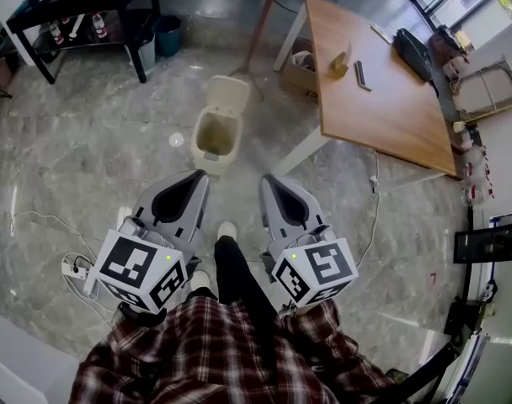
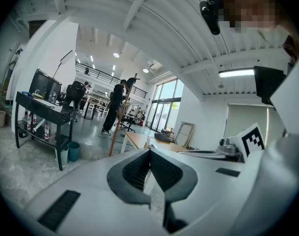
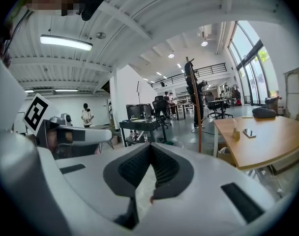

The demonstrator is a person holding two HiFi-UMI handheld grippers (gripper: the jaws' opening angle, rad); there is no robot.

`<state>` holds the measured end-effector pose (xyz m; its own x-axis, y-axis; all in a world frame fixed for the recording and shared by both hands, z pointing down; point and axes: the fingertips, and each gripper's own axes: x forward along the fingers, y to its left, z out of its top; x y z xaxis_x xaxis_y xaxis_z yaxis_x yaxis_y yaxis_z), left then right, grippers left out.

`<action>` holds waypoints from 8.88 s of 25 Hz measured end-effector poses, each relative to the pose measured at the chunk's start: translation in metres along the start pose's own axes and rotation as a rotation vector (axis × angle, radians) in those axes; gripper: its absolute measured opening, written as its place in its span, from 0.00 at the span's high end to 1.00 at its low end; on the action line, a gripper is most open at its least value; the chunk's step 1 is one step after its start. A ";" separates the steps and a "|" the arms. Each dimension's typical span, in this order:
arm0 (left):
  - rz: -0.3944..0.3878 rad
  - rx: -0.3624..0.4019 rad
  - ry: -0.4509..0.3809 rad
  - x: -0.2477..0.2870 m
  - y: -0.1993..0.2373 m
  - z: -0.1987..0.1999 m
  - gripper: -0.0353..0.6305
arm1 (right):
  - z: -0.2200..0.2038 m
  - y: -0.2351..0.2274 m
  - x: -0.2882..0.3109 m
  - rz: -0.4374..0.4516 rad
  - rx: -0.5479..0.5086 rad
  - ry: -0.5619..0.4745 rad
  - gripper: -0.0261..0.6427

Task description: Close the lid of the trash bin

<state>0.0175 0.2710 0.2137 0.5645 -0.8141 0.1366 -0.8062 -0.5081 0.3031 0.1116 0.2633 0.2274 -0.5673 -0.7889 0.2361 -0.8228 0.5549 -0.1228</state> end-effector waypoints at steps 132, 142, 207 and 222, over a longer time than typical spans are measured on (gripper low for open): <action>-0.053 -0.191 0.626 0.349 0.415 -0.204 0.93 | -0.494 -0.188 0.441 -0.053 0.375 1.172 0.84; -0.055 -0.218 0.626 0.353 0.405 -0.222 0.93 | -0.526 -0.198 0.442 -0.074 0.348 1.201 0.87; -0.192 0.050 0.189 0.315 0.291 0.103 0.93 | 0.094 -0.152 0.410 -0.102 0.035 0.127 0.94; -0.183 0.047 0.188 0.307 0.292 0.102 0.93 | 0.092 -0.146 0.407 -0.099 0.036 0.130 0.94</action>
<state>-0.0626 -0.1556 0.2482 0.7212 -0.6430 0.2579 -0.6925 -0.6584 0.2949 -0.0026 -0.1633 0.2529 -0.4757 -0.7973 0.3715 -0.8767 0.4643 -0.1261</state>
